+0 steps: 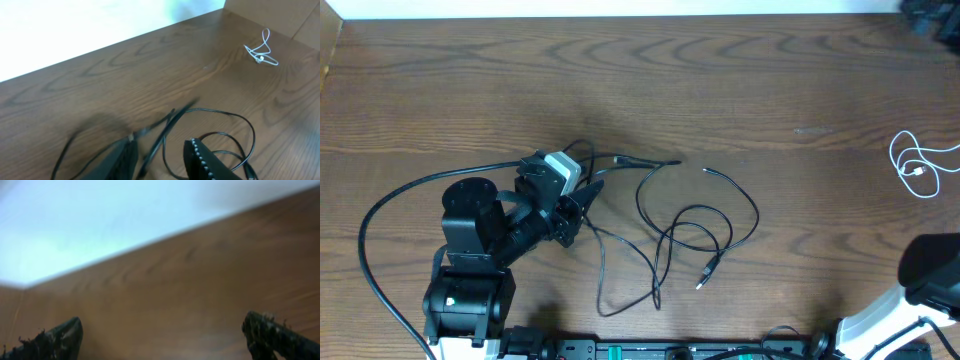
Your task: Untangle cables
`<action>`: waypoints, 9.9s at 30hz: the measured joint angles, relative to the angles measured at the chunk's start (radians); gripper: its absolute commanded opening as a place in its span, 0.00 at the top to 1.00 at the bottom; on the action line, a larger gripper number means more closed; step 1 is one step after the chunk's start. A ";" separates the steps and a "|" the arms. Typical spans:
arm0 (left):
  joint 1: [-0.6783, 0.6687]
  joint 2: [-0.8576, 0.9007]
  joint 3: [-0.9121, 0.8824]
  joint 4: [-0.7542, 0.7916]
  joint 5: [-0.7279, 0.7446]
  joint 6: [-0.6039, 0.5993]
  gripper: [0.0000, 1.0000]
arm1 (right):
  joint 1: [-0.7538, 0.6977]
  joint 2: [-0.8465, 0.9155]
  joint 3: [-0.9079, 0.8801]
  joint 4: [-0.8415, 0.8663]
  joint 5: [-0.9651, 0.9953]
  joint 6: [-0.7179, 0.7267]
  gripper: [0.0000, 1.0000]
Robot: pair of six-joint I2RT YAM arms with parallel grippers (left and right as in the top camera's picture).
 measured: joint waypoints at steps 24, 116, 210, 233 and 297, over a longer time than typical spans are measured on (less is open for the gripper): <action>0.000 0.001 0.002 0.087 -0.442 -0.328 0.75 | 0.707 0.021 -0.204 -0.211 0.449 0.227 0.01; 0.000 0.001 0.002 -0.077 -0.425 -0.348 0.79 | 0.589 -0.138 0.457 0.132 1.111 0.113 0.99; -0.433 0.978 0.002 0.435 -0.068 -0.137 0.86 | 0.589 -0.138 0.457 -0.032 1.003 0.109 0.99; 0.123 0.200 0.004 0.044 -0.071 -0.154 0.92 | 0.517 -0.138 0.455 -0.045 1.011 0.106 0.99; 0.510 -0.105 0.005 -0.094 -0.002 -0.130 0.93 | -0.315 -0.033 0.155 0.047 -0.085 0.066 0.16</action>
